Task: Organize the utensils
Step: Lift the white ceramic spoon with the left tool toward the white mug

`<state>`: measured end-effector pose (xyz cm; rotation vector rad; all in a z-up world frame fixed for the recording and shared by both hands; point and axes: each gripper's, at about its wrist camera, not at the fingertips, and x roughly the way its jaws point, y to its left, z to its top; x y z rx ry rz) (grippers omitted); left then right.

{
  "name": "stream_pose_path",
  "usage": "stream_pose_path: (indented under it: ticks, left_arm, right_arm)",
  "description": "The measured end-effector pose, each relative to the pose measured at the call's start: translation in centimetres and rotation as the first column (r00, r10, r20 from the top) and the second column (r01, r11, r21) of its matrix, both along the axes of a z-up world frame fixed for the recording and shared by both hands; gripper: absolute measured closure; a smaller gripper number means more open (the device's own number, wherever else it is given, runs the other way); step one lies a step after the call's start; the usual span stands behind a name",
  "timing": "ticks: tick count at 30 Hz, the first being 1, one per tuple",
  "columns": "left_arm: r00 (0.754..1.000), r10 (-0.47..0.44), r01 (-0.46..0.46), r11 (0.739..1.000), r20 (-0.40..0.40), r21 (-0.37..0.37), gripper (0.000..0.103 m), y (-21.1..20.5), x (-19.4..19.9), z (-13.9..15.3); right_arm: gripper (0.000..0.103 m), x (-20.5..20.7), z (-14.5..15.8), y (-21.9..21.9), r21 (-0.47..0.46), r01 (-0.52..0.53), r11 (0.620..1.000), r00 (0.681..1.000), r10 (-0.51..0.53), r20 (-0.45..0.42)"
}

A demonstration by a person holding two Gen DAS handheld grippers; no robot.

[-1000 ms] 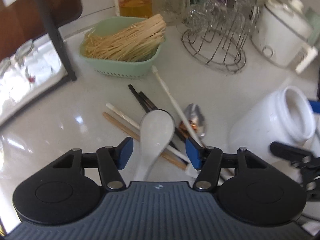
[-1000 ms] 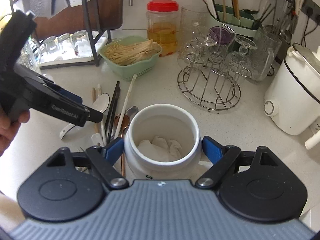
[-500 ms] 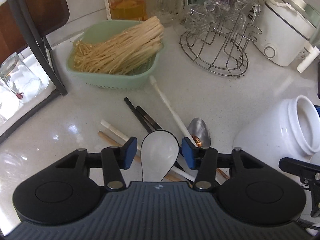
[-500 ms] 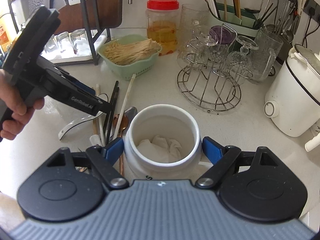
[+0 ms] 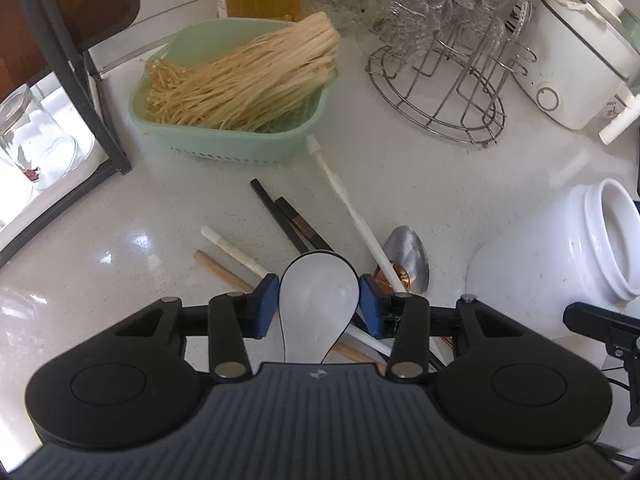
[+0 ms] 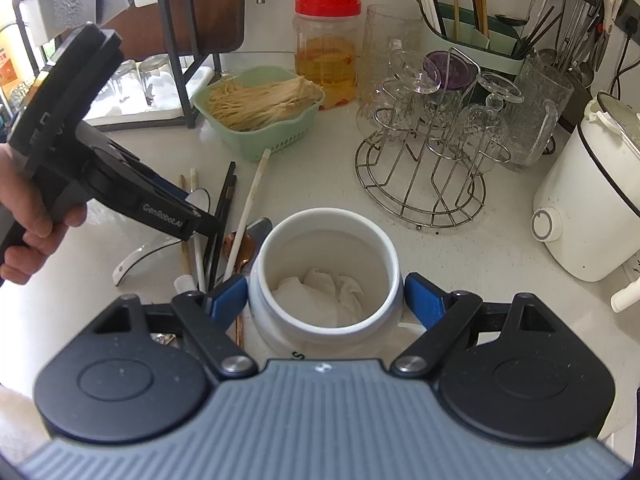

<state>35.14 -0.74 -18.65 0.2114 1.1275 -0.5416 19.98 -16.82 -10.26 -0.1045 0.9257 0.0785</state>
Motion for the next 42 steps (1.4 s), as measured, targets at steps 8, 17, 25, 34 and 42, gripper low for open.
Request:
stream_pose_path:
  ticks: [8, 17, 25, 34, 42]
  left_arm:
    - [0.995, 0.097, -0.098, 0.992, -0.013, -0.081, 0.054, 2.0, -0.4, 1.2]
    - [0.986, 0.162, -0.155, 0.977, 0.038, -0.150, 0.054, 3.3, -2.7, 4.0]
    - [0.981, 0.181, -0.162, 0.963, 0.074, -0.214, 0.054, 3.6, -4.8, 6.5]
    - [0.979, 0.178, -0.148, 0.958, 0.104, -0.244, 0.054, 3.1, -6.6, 8.5]
    - [0.975, 0.141, -0.088, 0.956, 0.172, -0.281, 0.054, 2.6, -7.4, 11.8]
  right_arm:
    - [0.015, 0.6, 0.0, 0.6, -0.008, 0.017, 1.000, 1.000, -0.017, -0.013]
    - [0.015, 0.5, -0.2, 1.2, -0.010, -0.010, 1.000, 1.000, 0.011, 0.019]
    - [0.015, 0.1, -0.3, 1.3, -0.019, -0.027, 0.999, 0.999, 0.028, 0.043]
    - [0.015, -0.6, -0.6, 1.5, -0.036, -0.030, 0.999, 0.996, 0.033, 0.082]
    - [0.015, -1.0, -0.7, 1.7, -0.032, -0.012, 0.999, 0.994, 0.015, 0.107]
